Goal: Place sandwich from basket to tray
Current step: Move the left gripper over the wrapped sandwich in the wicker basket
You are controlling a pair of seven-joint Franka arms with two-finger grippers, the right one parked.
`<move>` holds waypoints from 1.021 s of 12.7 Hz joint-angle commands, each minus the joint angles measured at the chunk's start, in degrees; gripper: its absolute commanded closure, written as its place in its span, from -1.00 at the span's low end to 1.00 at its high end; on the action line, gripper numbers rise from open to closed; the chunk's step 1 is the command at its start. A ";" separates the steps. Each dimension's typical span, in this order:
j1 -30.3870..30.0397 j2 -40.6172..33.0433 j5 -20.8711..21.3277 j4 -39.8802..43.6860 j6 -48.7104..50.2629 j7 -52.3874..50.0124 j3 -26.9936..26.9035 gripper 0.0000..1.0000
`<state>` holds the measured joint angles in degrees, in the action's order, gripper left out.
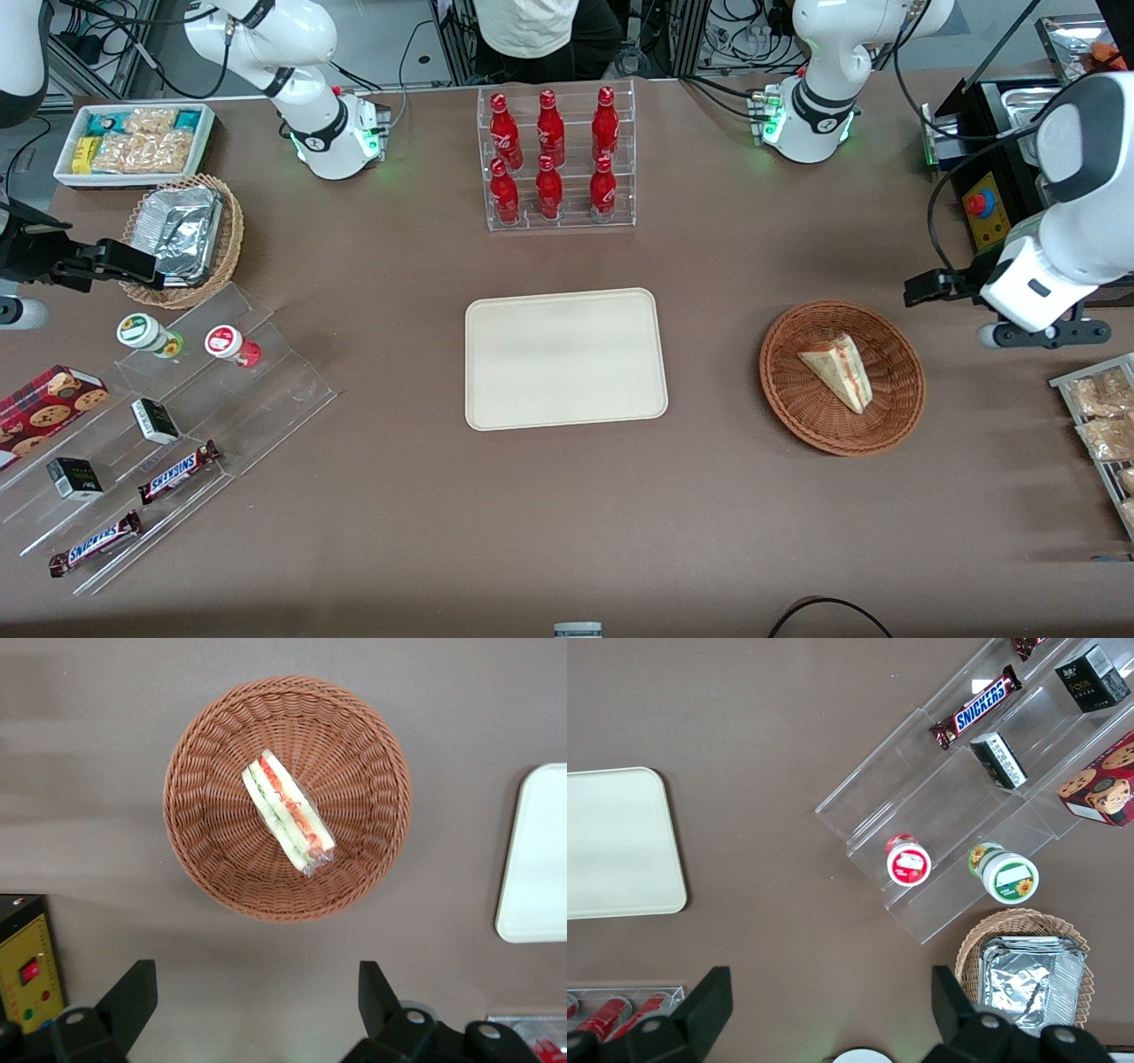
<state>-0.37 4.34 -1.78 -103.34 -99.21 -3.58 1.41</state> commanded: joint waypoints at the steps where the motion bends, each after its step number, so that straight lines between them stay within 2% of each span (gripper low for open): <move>1: 0.98 -0.82 0.73 -4.84 -5.45 -3.18 -0.27 -1.00; 6: 1.68 -0.21 0.73 -13.80 -18.28 -9.85 -0.18 -1.00; 13: 5.20 3.92 0.11 -15.04 -23.31 -32.07 -0.18 -1.00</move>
<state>3.67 7.61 -1.83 -118.09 -120.81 -29.81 1.49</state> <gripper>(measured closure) 0.000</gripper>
